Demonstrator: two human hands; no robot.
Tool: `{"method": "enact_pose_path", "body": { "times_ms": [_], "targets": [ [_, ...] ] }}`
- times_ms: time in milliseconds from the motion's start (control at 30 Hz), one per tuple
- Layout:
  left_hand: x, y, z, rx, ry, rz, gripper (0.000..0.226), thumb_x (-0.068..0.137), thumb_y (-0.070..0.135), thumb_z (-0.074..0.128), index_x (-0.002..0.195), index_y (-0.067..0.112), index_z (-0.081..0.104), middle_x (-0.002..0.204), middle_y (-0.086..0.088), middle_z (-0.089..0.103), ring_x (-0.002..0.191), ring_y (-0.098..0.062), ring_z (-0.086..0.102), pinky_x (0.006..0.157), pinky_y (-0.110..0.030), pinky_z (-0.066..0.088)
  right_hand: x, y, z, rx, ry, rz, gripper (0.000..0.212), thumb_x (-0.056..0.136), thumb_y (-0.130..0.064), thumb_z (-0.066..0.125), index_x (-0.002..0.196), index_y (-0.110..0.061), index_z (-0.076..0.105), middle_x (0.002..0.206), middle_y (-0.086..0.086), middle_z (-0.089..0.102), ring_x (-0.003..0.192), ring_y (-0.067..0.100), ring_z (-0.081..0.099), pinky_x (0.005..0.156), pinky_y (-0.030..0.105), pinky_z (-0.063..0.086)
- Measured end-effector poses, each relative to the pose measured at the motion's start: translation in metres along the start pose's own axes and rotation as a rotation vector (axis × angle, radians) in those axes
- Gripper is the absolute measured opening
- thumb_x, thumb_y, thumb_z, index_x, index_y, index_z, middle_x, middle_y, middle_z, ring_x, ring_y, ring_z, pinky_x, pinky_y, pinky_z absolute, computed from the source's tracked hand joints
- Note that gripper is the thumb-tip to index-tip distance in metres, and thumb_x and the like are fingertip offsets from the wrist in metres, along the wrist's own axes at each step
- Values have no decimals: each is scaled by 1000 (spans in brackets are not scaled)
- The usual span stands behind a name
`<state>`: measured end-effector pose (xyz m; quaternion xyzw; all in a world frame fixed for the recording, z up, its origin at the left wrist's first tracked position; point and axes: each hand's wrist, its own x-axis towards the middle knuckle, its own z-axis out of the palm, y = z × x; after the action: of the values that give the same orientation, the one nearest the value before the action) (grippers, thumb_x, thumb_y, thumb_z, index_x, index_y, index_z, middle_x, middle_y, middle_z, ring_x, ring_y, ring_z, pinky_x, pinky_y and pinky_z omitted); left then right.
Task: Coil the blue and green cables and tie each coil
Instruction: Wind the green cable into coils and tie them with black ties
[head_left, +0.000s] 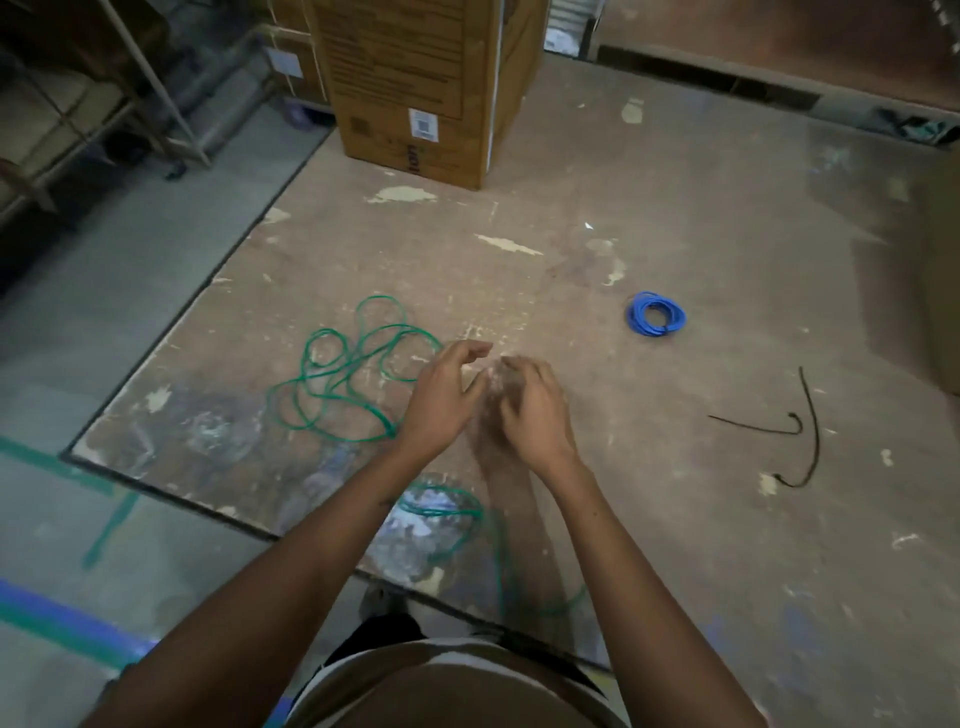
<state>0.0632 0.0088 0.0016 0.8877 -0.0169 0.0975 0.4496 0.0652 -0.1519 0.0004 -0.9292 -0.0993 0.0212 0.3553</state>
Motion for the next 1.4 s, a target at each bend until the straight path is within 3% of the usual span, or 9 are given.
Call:
{"method": "enact_pose_path", "body": {
  "times_ms": [200, 300, 500, 600, 700, 833, 1033, 1200, 1400],
  "targets": [
    [-37, -58, -80, 93, 38, -41, 30, 88, 13, 77, 117, 16, 72, 114, 0, 71, 97, -15, 65, 91, -17, 48, -29, -66, 62, 10, -125, -6, 36, 95, -29, 68, 131, -21, 66, 124, 9, 68, 120, 31, 64, 104, 45, 51],
    [-53, -83, -104, 135, -6, -72, 33, 79, 18, 82, 111, 20, 73, 99, 2, 69, 93, -13, 62, 88, -34, 50, -41, -77, 79, -99, -233, 82, 43, 92, -48, 74, 125, -22, 66, 118, 10, 68, 116, 33, 64, 99, 41, 51],
    [-86, -93, -118, -10, -519, 32, 83, 62, 58, 94, 133, 34, 61, 118, 1, 55, 108, -11, 54, 95, -21, 43, -72, -68, 57, -305, -489, 303, 85, 60, -54, 97, 131, -28, 59, 130, 11, 53, 125, 32, 51, 108, 41, 46],
    [-96, -98, -106, 228, -551, 118, 93, 55, 81, 79, 137, 42, 59, 122, 1, 51, 117, -23, 50, 101, -38, 42, -84, -60, 63, -233, -387, 324, 56, 67, -25, 96, 115, -24, 67, 117, 9, 56, 116, 34, 58, 100, 39, 51],
    [-96, -97, -99, 334, -490, 182, 61, 69, 61, 86, 124, 41, 70, 112, 3, 55, 112, -26, 54, 101, -42, 42, -90, -59, 64, -125, -266, 301, 28, 73, -4, 86, 91, -22, 73, 92, 5, 75, 85, 25, 73, 78, 34, 59],
    [-87, -95, -89, 272, -385, 193, 23, 80, 39, 85, 100, 36, 74, 91, 9, 54, 90, -22, 59, 89, -44, 52, -97, -60, 50, 46, -80, 287, 34, 76, 2, 85, 76, -28, 69, 74, -4, 72, 68, 4, 63, 66, 20, 49],
    [-75, -77, -81, 129, -292, 160, 13, 89, 26, 81, 100, 28, 75, 89, 7, 59, 82, -13, 62, 79, -35, 54, -102, -48, 22, 198, 141, 255, 5, 91, -15, 81, 93, -20, 81, 76, -13, 75, 71, -5, 67, 69, 17, 49],
    [-67, -62, -68, 78, -246, 82, 21, 86, 28, 86, 104, 23, 77, 102, 0, 55, 92, -19, 62, 82, -32, 52, -98, -50, 7, 203, 244, 163, 20, 102, -8, 65, 109, -17, 81, 105, -8, 81, 101, 3, 73, 90, 19, 54],
    [-53, -47, -56, 107, -240, 52, 34, 73, 29, 95, 101, 22, 76, 105, 3, 54, 95, -13, 54, 83, -26, 41, -84, -50, -16, 228, 505, 128, 19, 100, -14, 71, 109, -24, 84, 98, 0, 61, 91, 11, 63, 83, 22, 53]
  ]
}}
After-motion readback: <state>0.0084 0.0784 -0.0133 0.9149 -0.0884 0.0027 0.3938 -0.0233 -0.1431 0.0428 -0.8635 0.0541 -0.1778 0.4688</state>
